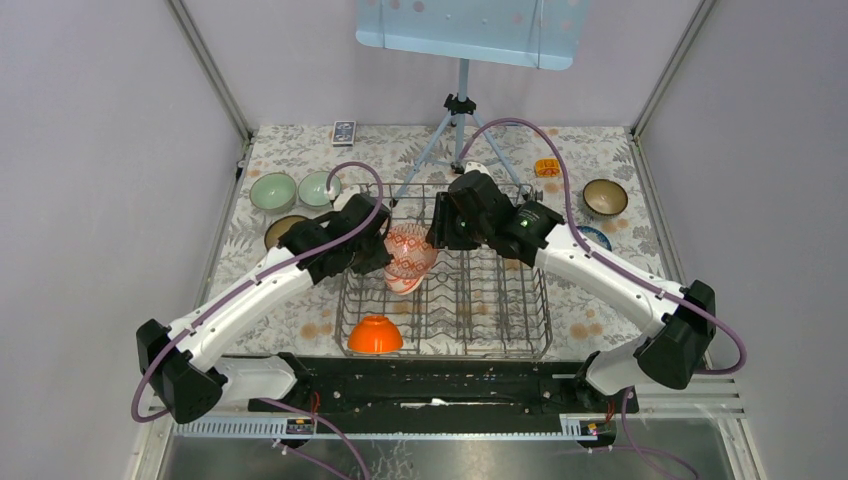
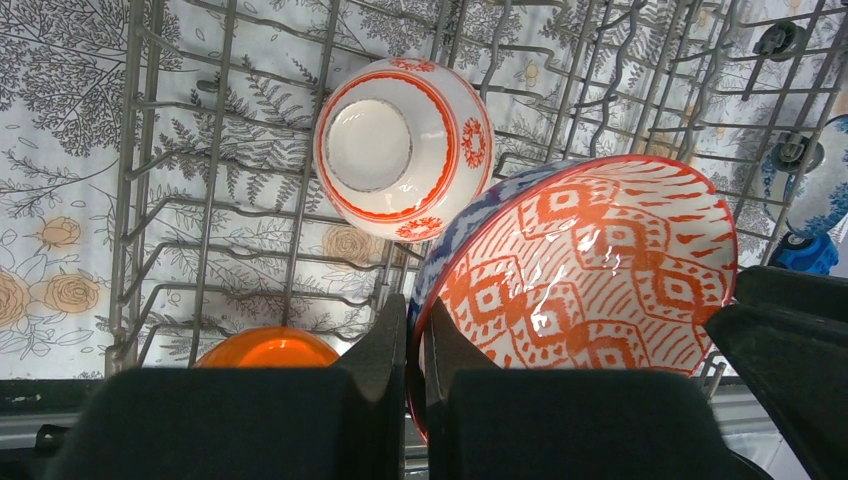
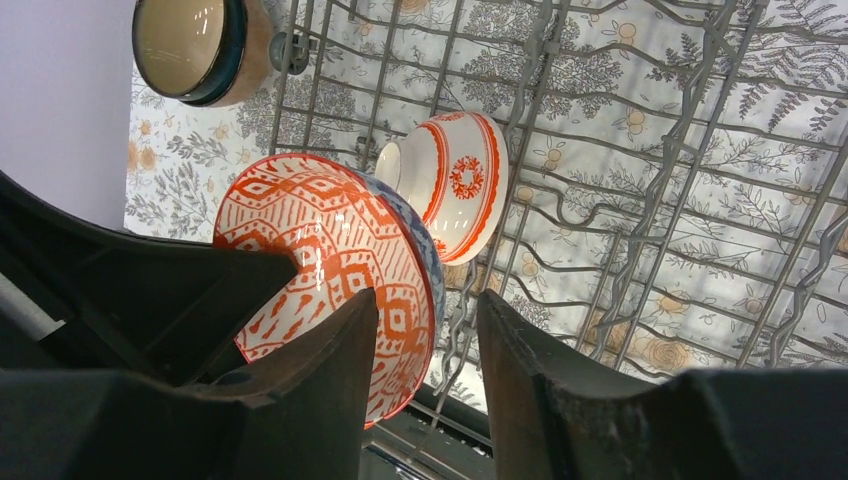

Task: Unload the bowls from the dish rack
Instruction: Place the bowl with the bowl.

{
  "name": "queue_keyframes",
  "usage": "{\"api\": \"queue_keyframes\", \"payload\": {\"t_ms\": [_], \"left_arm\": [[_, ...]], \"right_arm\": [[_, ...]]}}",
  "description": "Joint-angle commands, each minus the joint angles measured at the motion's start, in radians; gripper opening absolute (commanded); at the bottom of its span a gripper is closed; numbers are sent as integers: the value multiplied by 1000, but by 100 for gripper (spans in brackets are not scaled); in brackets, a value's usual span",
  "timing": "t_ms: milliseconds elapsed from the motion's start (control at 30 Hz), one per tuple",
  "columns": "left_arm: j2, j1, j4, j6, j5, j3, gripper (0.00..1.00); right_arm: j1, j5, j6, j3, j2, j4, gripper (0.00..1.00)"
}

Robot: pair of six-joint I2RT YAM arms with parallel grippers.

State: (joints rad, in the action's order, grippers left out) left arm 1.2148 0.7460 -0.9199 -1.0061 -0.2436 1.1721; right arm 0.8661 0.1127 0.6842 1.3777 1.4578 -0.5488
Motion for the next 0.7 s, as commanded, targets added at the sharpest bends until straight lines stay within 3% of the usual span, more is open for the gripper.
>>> {"api": "queue_keyframes", "payload": {"t_ms": [0, 467, 667], "left_arm": [[-8, 10, 47, -23, -32, 69, 0], [-8, 26, 49, -32, -33, 71, 0], [-9, 29, 49, -33, -33, 69, 0]], "right_arm": [[10, 3, -35, 22, 7, 10, 47], [9, -18, -63, 1, 42, 25, 38], [10, -24, -71, 0, 59, 29, 29]]}}
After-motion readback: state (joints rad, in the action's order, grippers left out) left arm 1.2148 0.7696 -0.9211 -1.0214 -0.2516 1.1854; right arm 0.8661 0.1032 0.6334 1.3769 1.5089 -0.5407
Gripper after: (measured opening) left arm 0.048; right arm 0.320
